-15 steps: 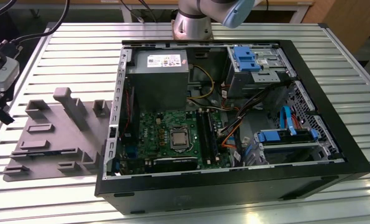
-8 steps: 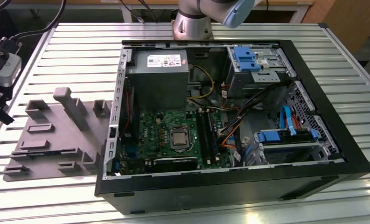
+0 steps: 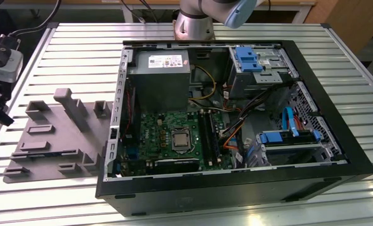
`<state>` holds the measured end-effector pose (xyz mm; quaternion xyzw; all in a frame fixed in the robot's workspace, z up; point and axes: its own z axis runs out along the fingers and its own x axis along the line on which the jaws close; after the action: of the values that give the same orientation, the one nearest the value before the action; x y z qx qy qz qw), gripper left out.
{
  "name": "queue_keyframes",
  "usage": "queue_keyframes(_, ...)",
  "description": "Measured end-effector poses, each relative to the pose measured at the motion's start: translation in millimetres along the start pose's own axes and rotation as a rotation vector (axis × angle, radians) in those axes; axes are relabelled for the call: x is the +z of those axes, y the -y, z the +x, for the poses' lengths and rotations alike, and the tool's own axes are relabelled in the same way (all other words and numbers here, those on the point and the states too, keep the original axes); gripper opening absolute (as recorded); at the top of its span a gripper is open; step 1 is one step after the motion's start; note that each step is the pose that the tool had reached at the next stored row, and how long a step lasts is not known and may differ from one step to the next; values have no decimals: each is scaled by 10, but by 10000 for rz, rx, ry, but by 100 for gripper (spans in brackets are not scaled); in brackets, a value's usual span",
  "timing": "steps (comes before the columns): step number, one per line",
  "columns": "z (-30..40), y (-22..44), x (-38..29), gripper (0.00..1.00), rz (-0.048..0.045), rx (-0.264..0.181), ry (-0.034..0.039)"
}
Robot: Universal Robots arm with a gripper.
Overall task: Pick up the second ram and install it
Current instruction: 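Pick up the second ram and move it above second insertion slot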
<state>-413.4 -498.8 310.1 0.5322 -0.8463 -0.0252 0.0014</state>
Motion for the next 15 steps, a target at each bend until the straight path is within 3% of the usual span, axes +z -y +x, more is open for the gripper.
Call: queue_keyframes(15, 1, 2, 31, 11, -48, -1944, -86)
